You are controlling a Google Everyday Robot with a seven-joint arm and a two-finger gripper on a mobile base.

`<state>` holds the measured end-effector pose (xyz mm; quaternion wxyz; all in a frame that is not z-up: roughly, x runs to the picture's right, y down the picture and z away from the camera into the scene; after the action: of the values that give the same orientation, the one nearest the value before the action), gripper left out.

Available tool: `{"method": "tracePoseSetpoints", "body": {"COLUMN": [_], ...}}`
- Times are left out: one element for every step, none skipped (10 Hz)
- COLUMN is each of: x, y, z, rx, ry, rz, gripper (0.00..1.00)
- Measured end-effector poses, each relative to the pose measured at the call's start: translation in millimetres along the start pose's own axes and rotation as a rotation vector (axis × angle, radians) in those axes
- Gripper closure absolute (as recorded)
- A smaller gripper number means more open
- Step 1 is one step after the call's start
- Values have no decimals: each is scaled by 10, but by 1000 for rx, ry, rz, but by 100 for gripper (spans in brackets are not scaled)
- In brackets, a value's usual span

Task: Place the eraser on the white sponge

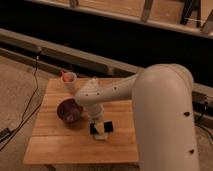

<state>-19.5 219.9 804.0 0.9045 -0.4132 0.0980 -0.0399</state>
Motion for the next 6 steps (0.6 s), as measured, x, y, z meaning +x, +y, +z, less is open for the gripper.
{"method": "tracePoseSetpoints", "body": {"x": [14, 28, 46, 63, 77, 91], "y": [-6, -14, -21, -25, -27, -30], "z": [9, 14, 22, 22, 21, 15], "rx": [2, 4, 8, 11, 13, 16], "ry": [3, 6, 11, 15, 18, 21], "rz": [3, 6, 8, 9, 11, 13], "gripper": [94, 87, 76, 65, 56, 46]}}
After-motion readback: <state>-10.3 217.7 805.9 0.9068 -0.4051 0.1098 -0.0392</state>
